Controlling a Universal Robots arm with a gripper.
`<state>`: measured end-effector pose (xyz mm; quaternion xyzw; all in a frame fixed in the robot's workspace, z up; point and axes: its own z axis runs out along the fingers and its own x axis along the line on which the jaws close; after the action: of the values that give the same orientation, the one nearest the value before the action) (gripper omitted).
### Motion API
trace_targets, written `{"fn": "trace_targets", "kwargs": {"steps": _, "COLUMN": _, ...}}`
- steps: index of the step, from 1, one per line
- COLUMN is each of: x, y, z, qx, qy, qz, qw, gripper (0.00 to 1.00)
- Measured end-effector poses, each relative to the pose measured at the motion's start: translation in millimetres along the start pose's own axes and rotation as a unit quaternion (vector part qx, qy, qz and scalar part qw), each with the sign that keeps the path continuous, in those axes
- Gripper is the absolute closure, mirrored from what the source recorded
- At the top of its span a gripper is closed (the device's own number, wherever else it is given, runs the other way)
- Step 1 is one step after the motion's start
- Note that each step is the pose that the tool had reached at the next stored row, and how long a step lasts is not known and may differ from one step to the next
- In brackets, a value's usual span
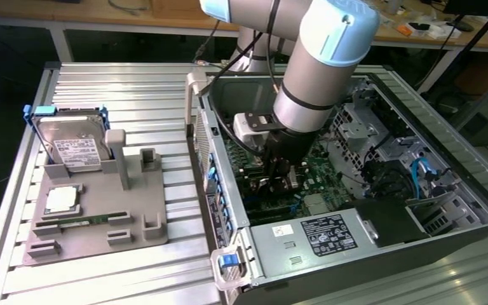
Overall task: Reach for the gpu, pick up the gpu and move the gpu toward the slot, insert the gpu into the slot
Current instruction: 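Insert the gpu into the slot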
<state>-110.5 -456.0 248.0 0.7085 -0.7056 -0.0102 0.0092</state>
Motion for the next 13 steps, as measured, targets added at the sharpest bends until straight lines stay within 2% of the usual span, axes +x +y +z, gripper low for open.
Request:
{"fn": "trace_targets", "kwargs": {"steps": 5, "x": -0.2, "y": 0.6, "z": -20.1, "qx": 0.0007, "qy": -0.0002, "qz": 0.0, "qw": 1.0, "gripper": 0.65}}
{"fn": "trace_targets", "kwargs": {"steps": 10, "x": -0.2, "y": 1.1, "z": -32.5, "qx": 0.001, "qy": 0.0, "qz": 0.0, "qw": 1.0, "gripper": 0.65}}
{"fn": "trace_targets", "kwargs": {"steps": 11, "x": -0.2, "y": 1.2, "z": -33.5, "qx": 0.001, "qy": -0.0001, "qz": 0.0, "qw": 1.0, "gripper": 0.67}}
{"fn": "trace_targets", "kwargs": {"steps": 13, "x": -0.3, "y": 1.2, "z": -34.9, "qx": 0.0011, "qy": -0.0003, "qz": 0.0, "qw": 1.0, "gripper": 0.8}}
